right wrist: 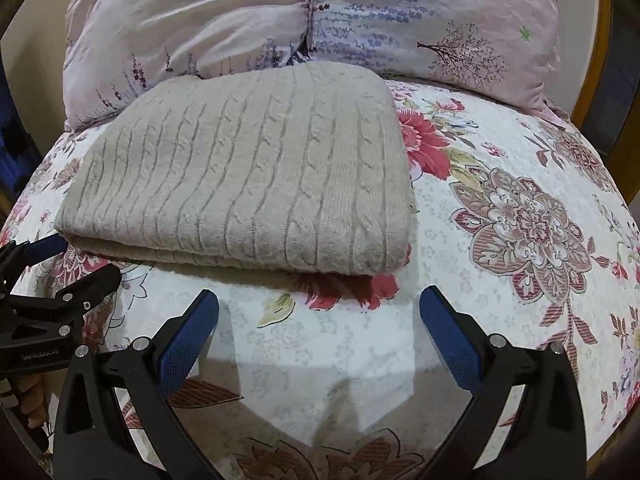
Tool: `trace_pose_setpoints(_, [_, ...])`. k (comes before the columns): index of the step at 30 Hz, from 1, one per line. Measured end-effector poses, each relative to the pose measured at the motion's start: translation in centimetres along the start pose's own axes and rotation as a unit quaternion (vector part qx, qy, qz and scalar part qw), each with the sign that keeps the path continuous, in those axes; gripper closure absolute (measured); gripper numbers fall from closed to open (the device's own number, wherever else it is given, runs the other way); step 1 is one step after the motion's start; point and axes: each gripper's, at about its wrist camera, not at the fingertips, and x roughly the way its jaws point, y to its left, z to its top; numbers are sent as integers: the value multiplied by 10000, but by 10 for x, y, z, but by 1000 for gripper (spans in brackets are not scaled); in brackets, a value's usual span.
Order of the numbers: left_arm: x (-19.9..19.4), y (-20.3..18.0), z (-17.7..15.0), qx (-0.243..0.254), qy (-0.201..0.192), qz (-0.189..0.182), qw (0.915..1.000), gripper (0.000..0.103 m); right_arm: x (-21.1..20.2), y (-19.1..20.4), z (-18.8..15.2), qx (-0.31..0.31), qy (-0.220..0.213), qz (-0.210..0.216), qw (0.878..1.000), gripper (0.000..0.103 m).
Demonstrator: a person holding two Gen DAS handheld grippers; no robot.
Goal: Fold small clothes
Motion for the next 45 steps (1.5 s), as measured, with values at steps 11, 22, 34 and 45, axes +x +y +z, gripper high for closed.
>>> trace_pose_setpoints(11, [-1, -1, -1, -17, -21, -11, 10000, 2, 3, 0, 0, 2, 33, -80, 10000, 1])
trace_pose_setpoints(22, [-1, 0, -1, -19, -24, -10, 10000, 2, 3, 0, 0, -13, 32, -75, 10000, 1])
trace_pose_setpoints(34, [-1, 0, -1, -15, -25, -12, 10000, 2, 3, -1, 0, -32, 31, -61, 10000, 1])
trace_pose_setpoints(45, [-1, 0, -1, -14, -28, -14, 10000, 2, 3, -1, -1, -28, 29, -65, 10000, 1])
